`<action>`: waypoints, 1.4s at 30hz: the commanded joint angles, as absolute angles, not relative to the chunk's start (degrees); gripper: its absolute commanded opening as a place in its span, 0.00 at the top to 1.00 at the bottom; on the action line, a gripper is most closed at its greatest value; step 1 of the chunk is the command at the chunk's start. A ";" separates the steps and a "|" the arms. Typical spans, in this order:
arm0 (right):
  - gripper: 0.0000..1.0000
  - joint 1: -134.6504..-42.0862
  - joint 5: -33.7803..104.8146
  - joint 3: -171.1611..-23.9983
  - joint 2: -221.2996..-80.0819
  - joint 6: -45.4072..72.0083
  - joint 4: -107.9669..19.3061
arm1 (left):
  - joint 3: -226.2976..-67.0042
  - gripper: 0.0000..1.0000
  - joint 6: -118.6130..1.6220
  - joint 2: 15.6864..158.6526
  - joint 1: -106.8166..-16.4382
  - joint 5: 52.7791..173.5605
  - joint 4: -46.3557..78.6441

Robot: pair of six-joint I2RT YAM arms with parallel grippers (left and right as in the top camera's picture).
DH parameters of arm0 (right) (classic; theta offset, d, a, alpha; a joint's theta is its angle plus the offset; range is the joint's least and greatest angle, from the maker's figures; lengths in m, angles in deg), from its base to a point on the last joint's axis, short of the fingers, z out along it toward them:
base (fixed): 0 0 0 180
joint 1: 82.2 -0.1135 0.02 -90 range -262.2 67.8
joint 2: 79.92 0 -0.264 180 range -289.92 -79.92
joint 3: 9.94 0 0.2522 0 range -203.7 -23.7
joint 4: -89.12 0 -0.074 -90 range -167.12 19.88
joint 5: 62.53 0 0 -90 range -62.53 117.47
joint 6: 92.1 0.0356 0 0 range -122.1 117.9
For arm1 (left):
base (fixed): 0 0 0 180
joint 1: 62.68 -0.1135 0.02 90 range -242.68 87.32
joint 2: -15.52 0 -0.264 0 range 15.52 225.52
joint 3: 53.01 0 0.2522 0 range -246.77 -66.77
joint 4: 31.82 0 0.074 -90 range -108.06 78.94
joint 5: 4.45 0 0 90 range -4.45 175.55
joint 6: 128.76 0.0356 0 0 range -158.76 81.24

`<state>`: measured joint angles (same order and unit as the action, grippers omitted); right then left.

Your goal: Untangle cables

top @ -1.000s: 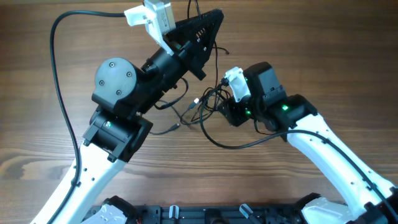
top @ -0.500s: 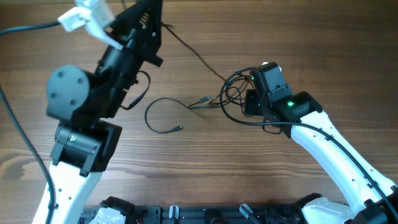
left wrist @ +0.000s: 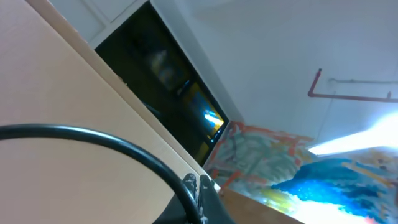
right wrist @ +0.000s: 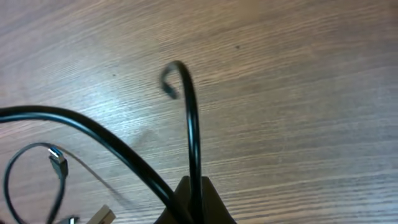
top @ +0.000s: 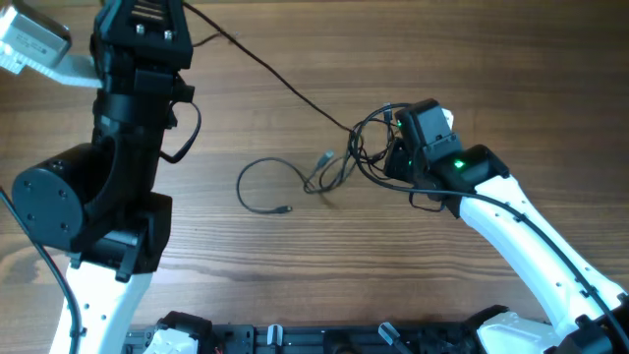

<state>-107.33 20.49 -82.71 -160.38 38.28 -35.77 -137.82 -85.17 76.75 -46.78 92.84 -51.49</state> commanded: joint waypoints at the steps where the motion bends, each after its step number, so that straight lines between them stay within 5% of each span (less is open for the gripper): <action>1: 0.96 -107.29 12.88 -82.44 -160.71 43.57 -33.13 | -138.85 0.96 -85.52 76.32 -47.76 87.60 -50.31; 16: 0.96 -107.24 0.62 -82.44 -160.71 56.01 -26.88 | -138.85 0.96 -84.01 88.86 -66.60 73.81 -17.18; 22: 0.96 -107.24 0.08 -82.44 -160.71 56.62 -26.72 | -138.85 0.96 -84.04 91.70 -69.42 69.35 -11.10; 26: 0.96 -107.24 -0.27 -82.44 -160.71 58.37 -26.27 | -138.85 0.96 -84.19 92.23 -70.23 56.17 -6.77; 33: 0.96 -107.24 -1.02 -82.44 -160.71 58.52 -26.48 | -138.85 0.96 -84.21 92.36 -76.63 56.56 -1.05; 37: 0.93 -107.24 -0.58 -82.44 -160.71 58.44 -26.94 | -138.85 0.96 -82.86 92.25 -76.63 76.21 -9.68; 42: 0.85 -107.24 2.35 -82.44 -160.71 58.00 -28.19 | -138.85 0.96 -89.02 92.23 -76.61 108.82 -39.56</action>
<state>-107.37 1.54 -82.64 -160.38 57.80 -27.86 -138.15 -83.25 92.56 -76.50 90.00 -31.56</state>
